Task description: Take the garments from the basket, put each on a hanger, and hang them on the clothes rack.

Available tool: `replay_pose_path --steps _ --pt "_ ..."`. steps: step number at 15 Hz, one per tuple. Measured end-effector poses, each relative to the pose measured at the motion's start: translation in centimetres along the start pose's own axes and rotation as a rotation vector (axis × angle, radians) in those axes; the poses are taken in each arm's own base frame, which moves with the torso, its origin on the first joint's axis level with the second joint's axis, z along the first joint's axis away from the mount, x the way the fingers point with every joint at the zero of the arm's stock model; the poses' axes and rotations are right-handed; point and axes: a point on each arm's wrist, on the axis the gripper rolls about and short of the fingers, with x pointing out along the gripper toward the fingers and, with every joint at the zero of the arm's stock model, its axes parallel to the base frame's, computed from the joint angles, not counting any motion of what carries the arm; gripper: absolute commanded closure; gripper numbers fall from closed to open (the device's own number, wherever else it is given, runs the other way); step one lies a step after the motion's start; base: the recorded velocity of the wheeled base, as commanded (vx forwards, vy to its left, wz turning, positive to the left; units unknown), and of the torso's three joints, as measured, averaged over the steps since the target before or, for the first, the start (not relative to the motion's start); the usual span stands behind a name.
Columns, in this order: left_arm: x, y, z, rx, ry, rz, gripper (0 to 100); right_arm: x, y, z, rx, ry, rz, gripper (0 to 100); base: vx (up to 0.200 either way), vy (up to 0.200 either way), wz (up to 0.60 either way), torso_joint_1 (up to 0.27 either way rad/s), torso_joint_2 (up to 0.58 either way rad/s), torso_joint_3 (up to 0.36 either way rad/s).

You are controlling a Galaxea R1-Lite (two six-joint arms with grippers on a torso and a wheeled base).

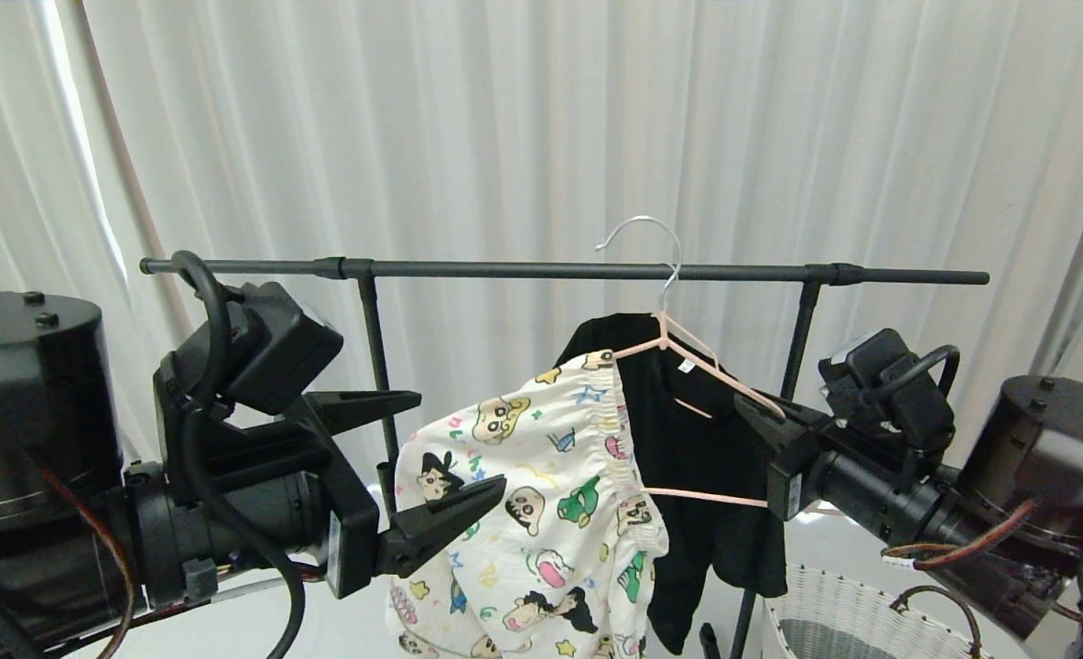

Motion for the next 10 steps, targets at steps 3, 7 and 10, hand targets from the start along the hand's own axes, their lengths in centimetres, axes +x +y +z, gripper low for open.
replay_pose_path --steps 3,7,10 --pt "0.4 0.2 -0.9 0.004 0.035 -0.008 0 -0.7 0.1 -0.7 -0.053 0.001 0.025 100 0.000 0.000 0.00 0.000 0.00 0.000" --pt "1.0 0.0 -1.7 0.054 0.048 -0.139 0 -1.1 0.4 -0.7 -0.099 -0.024 0.060 100 0.000 0.000 0.00 0.000 0.00 0.000" --pt "2.8 1.2 -1.0 0.079 0.038 -0.176 0 -1.4 0.8 -0.7 -0.128 -0.038 0.089 100 0.000 0.000 0.00 0.000 0.00 0.000"
